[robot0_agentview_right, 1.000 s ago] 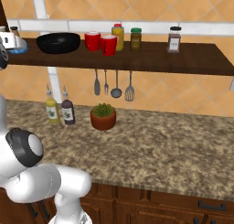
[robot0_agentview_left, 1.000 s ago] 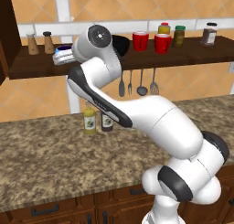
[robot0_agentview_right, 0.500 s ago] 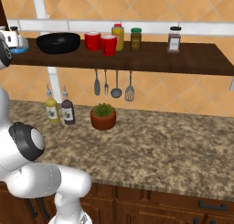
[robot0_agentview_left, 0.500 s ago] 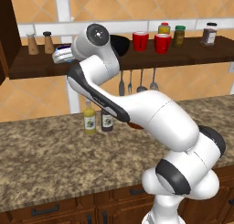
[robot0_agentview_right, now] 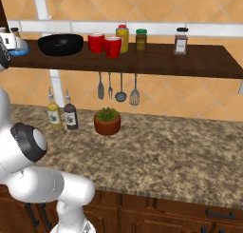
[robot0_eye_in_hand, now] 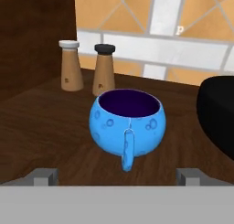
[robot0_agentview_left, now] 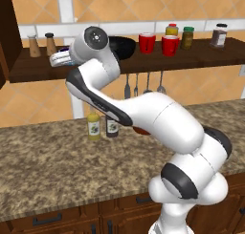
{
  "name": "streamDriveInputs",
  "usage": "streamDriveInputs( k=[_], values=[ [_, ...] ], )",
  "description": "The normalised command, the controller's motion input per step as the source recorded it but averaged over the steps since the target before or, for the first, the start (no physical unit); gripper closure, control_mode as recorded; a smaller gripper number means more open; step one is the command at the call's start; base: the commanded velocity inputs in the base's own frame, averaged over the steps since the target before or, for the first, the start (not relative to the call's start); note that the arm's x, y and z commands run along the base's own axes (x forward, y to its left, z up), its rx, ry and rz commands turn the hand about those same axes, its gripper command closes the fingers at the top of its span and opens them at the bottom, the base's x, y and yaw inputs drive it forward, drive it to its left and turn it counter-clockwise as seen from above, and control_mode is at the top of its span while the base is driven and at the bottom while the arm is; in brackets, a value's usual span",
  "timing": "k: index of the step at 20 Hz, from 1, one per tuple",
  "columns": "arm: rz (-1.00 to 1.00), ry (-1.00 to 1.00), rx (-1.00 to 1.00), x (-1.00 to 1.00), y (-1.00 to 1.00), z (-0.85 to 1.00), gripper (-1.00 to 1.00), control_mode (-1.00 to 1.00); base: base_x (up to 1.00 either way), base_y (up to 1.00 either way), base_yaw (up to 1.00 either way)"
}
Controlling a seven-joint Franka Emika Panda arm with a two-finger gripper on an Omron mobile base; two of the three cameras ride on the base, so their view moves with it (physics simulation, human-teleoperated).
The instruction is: Gather all objects into one cabinet and sort the glasses and bowls to opposite sides.
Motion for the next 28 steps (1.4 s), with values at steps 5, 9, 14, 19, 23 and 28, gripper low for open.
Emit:
streamDriveInputs(
  k=[5,9,14,19,23,28],
  values=[
    [0.0,0.0,0.0,0.14,0.21,-0.03,-1.0,-1.0,0.0,0.0,0.0],
    [-0.03,0.0,0.0,0.1,-0.01,0.0,-1.0,-1.0,0.0,0.0,0.0],
    [-0.08,0.0,0.01,0.14,-0.14,0.0,-1.0,-1.0,0.0,0.0,0.0],
    [-0.05,0.0,0.0,0.13,-0.05,0.0,-1.0,-1.0,0.0,0.0,0.0],
    [-0.01,0.0,0.0,0.18,0.0,0.0,-1.0,-1.0,0.0,0.0,0.0],
    [-0.01,0.0,0.0,0.18,0.01,0.0,1.0,-1.0,0.0,0.0,0.0]
  ],
)
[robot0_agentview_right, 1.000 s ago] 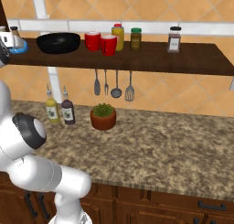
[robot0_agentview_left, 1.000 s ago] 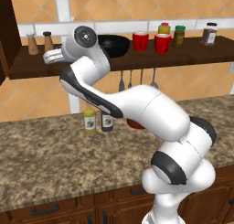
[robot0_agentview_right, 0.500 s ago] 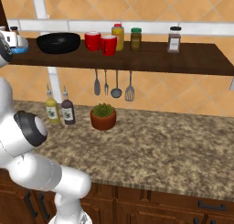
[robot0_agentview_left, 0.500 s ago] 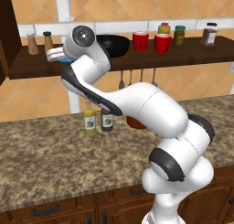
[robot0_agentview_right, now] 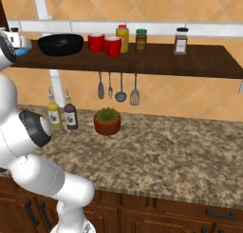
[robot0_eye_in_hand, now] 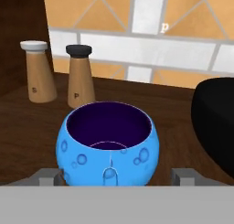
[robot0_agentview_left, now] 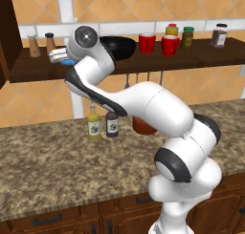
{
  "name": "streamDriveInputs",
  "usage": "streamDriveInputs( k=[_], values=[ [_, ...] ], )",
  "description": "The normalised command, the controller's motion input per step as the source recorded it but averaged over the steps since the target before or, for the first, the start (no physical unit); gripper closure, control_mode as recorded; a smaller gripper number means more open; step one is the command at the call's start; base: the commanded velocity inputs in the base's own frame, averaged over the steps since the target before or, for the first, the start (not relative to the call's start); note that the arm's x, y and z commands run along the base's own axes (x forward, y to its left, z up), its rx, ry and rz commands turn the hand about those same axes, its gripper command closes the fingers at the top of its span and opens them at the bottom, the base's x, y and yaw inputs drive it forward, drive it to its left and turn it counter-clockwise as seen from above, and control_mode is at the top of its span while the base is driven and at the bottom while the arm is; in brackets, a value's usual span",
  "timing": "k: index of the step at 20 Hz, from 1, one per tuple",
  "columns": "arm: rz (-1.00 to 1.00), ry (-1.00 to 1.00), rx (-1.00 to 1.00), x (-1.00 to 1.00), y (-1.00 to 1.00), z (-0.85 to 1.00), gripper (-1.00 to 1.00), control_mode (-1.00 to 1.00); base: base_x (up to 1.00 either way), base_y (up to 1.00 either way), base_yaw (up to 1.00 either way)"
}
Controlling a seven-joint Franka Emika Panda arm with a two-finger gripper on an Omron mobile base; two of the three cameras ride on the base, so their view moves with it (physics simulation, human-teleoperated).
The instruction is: Gather all objects into one cabinet and sort the glasses and bowls to opposite sides.
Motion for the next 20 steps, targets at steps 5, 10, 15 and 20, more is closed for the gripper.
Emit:
streamDriveInputs(
  k=[5,10,15,20],
  values=[
    [-0.01,0.0,0.0,0.06,0.01,0.0,1.0,-1.0,0.0,0.0,0.0],
    [0.0,0.0,0.0,0.0,0.0,0.0,1.0,-1.0,0.0,0.0,0.0],
    [0.0,0.0,0.0,-0.02,0.0,0.02,1.0,-1.0,0.0,0.0,0.0],
    [0.0,0.0,0.03,-0.34,0.0,0.33,1.0,-1.0,0.0,0.0,0.0]
  ],
)
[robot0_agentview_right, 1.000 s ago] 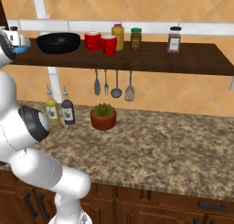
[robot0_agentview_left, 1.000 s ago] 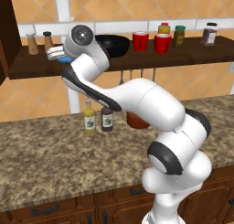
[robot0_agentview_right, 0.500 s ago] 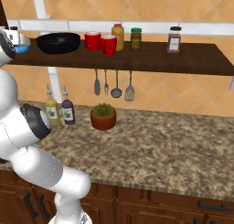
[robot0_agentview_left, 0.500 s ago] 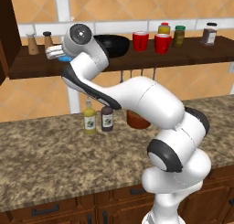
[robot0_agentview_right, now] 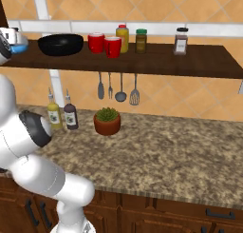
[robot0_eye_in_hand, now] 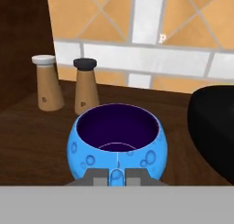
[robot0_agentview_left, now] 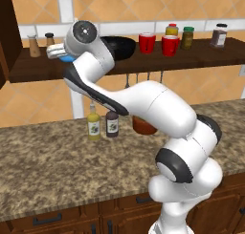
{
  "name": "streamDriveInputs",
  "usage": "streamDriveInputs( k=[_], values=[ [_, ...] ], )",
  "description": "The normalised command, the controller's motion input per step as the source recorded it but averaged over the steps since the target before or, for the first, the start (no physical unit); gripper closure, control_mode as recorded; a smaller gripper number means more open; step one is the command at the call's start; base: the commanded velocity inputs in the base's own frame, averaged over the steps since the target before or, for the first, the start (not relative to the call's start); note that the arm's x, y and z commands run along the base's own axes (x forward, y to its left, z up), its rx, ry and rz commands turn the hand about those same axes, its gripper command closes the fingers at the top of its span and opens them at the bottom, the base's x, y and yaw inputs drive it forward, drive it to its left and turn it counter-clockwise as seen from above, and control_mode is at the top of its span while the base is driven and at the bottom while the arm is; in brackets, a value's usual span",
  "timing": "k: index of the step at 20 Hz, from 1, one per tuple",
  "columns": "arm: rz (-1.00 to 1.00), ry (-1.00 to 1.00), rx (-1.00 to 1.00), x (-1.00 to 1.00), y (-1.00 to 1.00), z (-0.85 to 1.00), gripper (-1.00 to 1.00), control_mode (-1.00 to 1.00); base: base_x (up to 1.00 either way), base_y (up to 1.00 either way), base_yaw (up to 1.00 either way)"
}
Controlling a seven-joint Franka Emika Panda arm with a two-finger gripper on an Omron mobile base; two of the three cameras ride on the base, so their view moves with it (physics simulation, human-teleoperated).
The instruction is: Gather all objects into one cabinet and sort the glasses and bowls to opposite sides.
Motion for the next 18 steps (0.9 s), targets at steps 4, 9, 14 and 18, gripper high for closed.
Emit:
streamDriveInputs(
  k=[4,9,14,18],
  values=[
    [0.0,-0.01,0.05,-0.62,0.0,0.47,1.0,-1.0,0.0,0.0,0.0],
    [0.0,-0.01,0.08,-0.84,-0.06,0.47,1.0,-1.0,0.0,0.0,0.0],
    [-0.01,0.0,0.01,-0.92,-0.48,0.27,1.0,-1.0,0.0,0.0,0.0],
    [-0.02,-0.11,-0.06,-0.61,-0.93,-0.01,1.0,-1.0,0.0,0.0,0.0]
  ],
)
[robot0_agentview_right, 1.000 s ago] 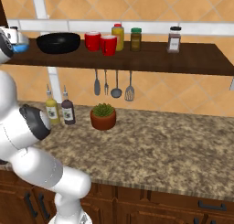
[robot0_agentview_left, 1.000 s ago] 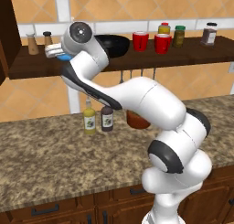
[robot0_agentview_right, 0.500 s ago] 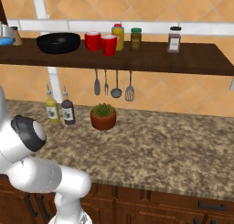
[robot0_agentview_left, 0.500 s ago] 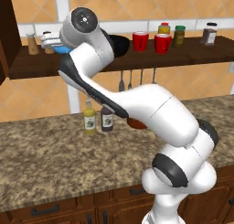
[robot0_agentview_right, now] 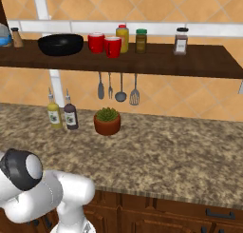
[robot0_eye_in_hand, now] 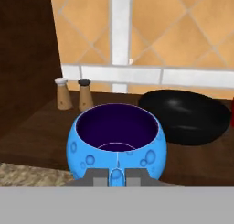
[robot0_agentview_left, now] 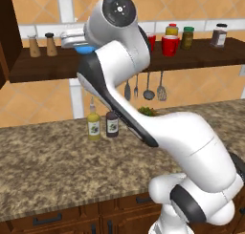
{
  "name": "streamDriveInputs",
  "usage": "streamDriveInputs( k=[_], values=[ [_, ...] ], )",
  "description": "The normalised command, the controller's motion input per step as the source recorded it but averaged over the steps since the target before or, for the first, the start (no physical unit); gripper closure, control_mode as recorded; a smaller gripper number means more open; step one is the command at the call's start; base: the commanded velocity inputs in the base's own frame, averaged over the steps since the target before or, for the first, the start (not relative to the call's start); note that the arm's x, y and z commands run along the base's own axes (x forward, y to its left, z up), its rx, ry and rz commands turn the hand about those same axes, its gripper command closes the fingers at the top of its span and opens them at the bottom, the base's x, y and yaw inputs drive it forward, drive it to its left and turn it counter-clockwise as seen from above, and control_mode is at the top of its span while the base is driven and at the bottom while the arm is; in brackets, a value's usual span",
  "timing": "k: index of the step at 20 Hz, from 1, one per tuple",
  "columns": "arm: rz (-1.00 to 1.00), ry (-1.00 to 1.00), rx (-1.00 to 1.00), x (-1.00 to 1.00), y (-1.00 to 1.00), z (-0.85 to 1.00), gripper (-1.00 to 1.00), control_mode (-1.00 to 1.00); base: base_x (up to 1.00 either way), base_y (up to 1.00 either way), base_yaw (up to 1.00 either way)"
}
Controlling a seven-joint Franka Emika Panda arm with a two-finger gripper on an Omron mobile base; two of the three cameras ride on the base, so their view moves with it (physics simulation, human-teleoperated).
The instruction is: Gather all objects into one cabinet and sort the glasses and bowls to opposite sides.
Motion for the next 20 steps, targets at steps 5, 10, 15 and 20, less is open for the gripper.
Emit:
streamDriveInputs(
  k=[5,10,15,20],
  values=[
    [0.0,-0.25,-0.06,-0.35,-1.0,-0.18,1.0,-1.0,0.0,0.0,0.0],
    [0.0,-0.22,-0.02,-0.18,-1.0,-0.22,1.0,-1.0,0.0,0.0,0.0],
    [0.0,-0.14,0.01,-0.03,-1.0,-0.17,1.0,-1.0,0.0,0.0,0.0],
    [0.0,-0.05,0.05,0.0,-1.0,-0.02,1.0,-1.0,0.0,0.0,0.0]
  ],
)
